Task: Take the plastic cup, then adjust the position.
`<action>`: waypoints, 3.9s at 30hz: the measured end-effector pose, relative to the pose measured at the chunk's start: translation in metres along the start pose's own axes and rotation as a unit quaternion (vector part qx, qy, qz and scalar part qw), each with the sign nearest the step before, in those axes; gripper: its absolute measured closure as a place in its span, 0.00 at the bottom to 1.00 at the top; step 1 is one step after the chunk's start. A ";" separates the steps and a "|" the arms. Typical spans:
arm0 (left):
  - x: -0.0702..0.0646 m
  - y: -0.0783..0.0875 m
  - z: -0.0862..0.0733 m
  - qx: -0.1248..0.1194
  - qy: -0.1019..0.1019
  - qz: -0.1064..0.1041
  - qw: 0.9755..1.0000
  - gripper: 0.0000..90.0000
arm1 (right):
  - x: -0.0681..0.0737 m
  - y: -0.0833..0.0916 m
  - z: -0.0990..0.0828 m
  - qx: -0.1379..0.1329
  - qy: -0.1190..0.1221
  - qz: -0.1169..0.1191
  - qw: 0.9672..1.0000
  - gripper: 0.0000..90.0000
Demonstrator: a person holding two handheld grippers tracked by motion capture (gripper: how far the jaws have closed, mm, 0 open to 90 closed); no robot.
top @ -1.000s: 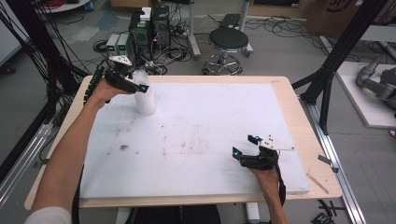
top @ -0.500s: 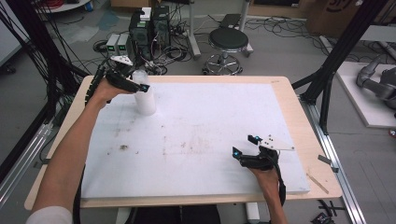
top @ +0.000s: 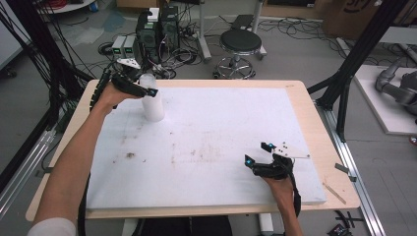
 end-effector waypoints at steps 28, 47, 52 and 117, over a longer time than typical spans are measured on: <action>-0.032 0.083 0.092 -0.059 -0.044 0.036 0.997 0.38 | 0.001 0.000 0.000 0.000 0.000 -0.001 1.000 0.16; -0.104 0.097 0.072 -0.070 -0.086 -0.027 0.993 0.38 | 0.000 0.000 0.000 -0.001 -0.001 0.001 1.000 0.16; -0.135 0.093 0.058 -0.082 -0.110 -0.059 0.989 0.38 | 0.000 0.000 0.000 -0.002 -0.001 0.000 1.000 0.16; -0.218 -0.012 -0.032 -0.204 -0.104 -0.208 0.951 0.38 | 0.007 -0.002 0.007 0.003 0.007 0.044 0.999 0.16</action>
Point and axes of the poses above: each handheld gripper's, and its own axes: y roughly backward along the jaws, z roughly out of its top, x roughly to its left, the point moved 7 cm from there along -y, roughly forward along the jaws, and after that the axes turned 10 degrees about -z, right-handed, at the moved point
